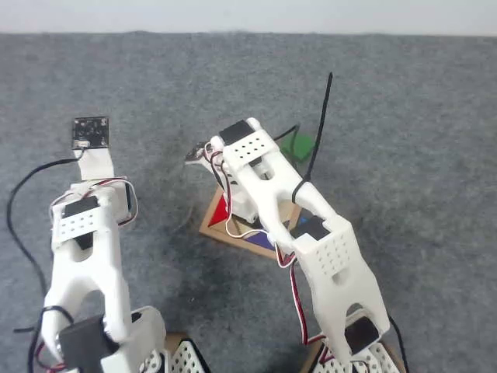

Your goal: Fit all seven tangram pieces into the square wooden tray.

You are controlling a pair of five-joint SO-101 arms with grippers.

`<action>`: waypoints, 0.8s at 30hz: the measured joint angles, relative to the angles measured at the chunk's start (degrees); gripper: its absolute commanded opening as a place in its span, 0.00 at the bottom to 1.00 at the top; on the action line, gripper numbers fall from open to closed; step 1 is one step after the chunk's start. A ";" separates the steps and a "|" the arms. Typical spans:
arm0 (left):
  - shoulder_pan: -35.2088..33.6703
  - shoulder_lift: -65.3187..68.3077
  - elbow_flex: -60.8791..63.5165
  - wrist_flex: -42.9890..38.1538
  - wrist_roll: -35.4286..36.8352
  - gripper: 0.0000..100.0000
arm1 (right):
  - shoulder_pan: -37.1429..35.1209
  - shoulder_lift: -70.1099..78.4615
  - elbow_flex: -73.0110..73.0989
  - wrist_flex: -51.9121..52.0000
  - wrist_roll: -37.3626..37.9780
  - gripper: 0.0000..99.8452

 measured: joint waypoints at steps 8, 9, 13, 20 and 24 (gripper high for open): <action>0.00 0.00 0.00 0.00 0.00 0.02 | 5.10 -16.62 0.79 0.00 -4.75 0.18; 0.00 0.00 0.00 0.00 0.00 0.02 | 6.33 -18.11 1.76 0.00 -4.84 0.22; 0.00 0.00 0.00 0.00 0.00 0.02 | 11.08 -19.60 9.32 -1.85 -5.01 0.25; 0.00 0.00 0.00 0.00 0.00 0.02 | 12.48 -19.60 29.45 -20.04 -6.59 0.25; 0.00 0.00 0.00 0.00 0.00 0.02 | 13.98 -19.60 34.37 -27.60 -7.74 0.24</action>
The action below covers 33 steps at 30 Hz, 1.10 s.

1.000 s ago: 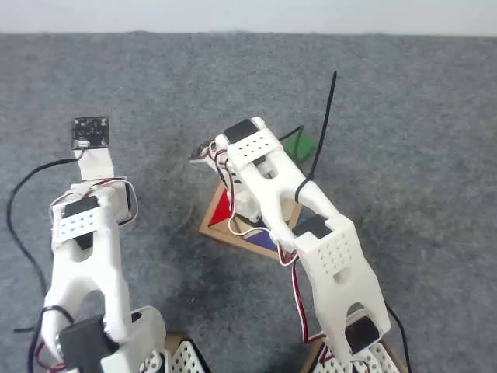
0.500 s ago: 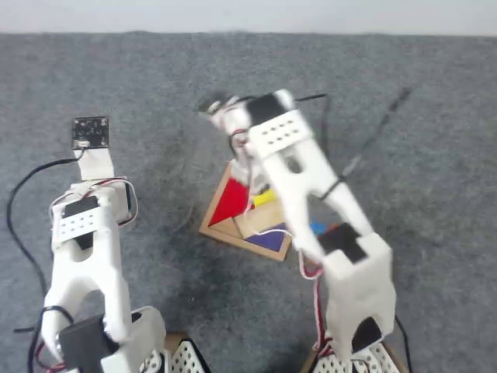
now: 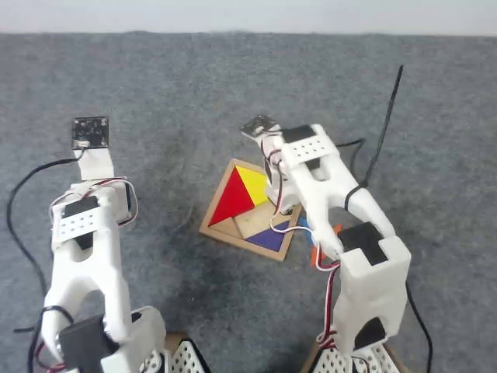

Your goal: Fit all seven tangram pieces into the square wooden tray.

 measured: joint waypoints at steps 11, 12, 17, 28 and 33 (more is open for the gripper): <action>0.00 0.00 0.00 0.00 0.00 0.02 | 2.11 2.73 -1.41 -3.87 -0.62 0.03; 0.00 0.00 0.00 0.00 0.00 0.02 | 2.11 3.08 -2.20 -3.87 -0.62 0.03; 0.00 0.00 0.00 0.00 0.00 0.02 | 1.23 4.40 -5.36 -1.93 -0.79 0.01; 0.00 0.00 0.00 0.00 0.00 0.02 | -2.20 5.10 -9.41 0.26 -18.11 0.01; 0.00 0.00 0.00 0.00 0.00 0.02 | -2.29 7.74 -11.43 0.53 -26.11 0.01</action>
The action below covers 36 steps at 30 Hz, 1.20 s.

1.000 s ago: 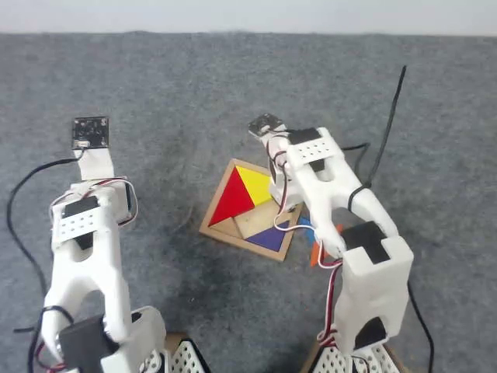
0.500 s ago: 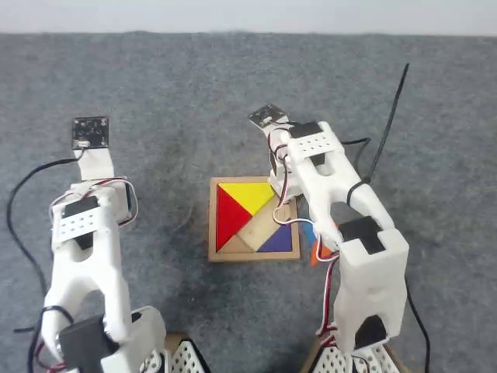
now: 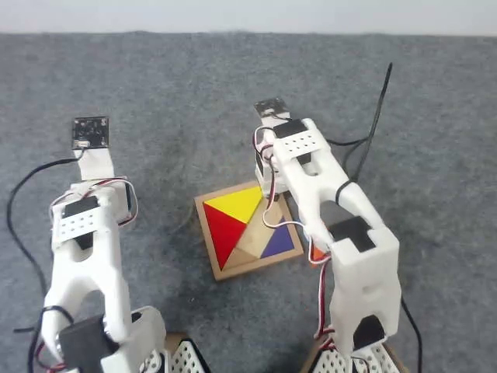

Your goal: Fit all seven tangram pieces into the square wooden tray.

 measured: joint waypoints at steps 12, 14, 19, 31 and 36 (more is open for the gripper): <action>0.00 0.00 0.00 0.00 0.00 0.02 | 0.00 14.77 -22.86 12.13 -14.24 0.01; 0.00 0.00 0.00 0.00 0.00 0.02 | -0.09 16.79 -26.99 14.33 -15.65 0.01; 0.00 0.00 0.00 0.00 0.00 0.02 | -0.26 19.96 -33.67 17.23 -18.46 0.01; 0.00 0.00 0.53 0.00 0.00 0.02 | 0.09 20.84 -35.34 18.81 -15.82 0.15; 0.00 -0.09 0.70 0.00 0.00 0.02 | 0.09 20.84 -35.34 20.84 -11.16 0.37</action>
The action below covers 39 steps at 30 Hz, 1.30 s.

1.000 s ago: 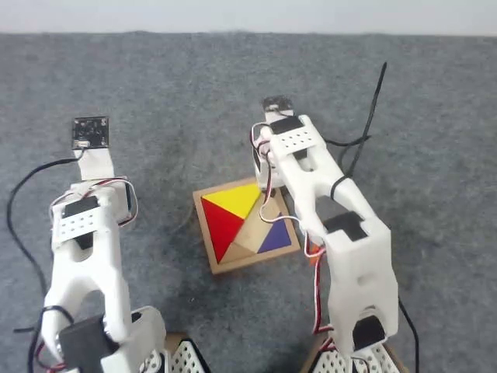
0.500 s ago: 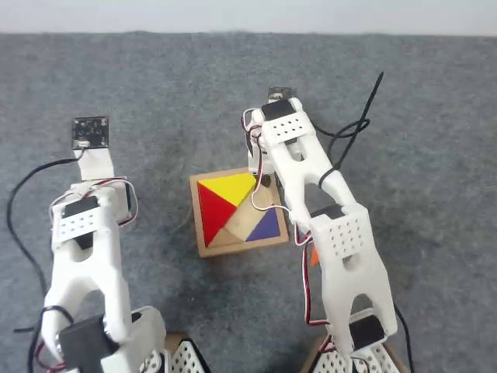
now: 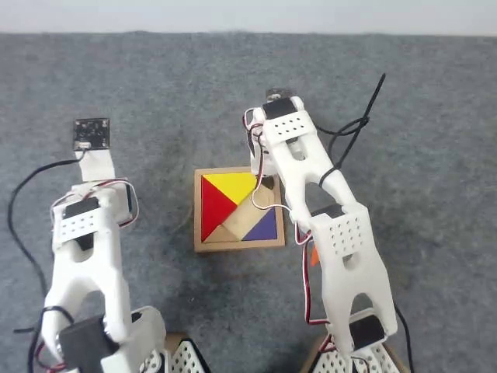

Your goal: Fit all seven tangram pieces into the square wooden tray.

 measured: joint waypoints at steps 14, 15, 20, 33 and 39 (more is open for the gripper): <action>0.00 0.00 0.00 0.00 0.00 0.01 | 1.32 -16.09 10.20 6.51 17.05 0.15; 0.00 0.00 0.00 0.00 0.00 0.01 | 1.85 -18.81 12.92 6.51 18.02 0.16; 0.00 -1.93 0.79 0.00 0.00 0.01 | 8.09 -33.85 25.85 5.54 23.38 0.19; 2.64 -29.10 23.12 -10.64 -0.09 0.02 | 16.53 -63.91 70.86 -17.67 35.08 0.19; 4.48 -36.31 27.69 -11.43 -3.08 0.02 | 15.30 -66.55 81.58 -29.45 39.65 0.19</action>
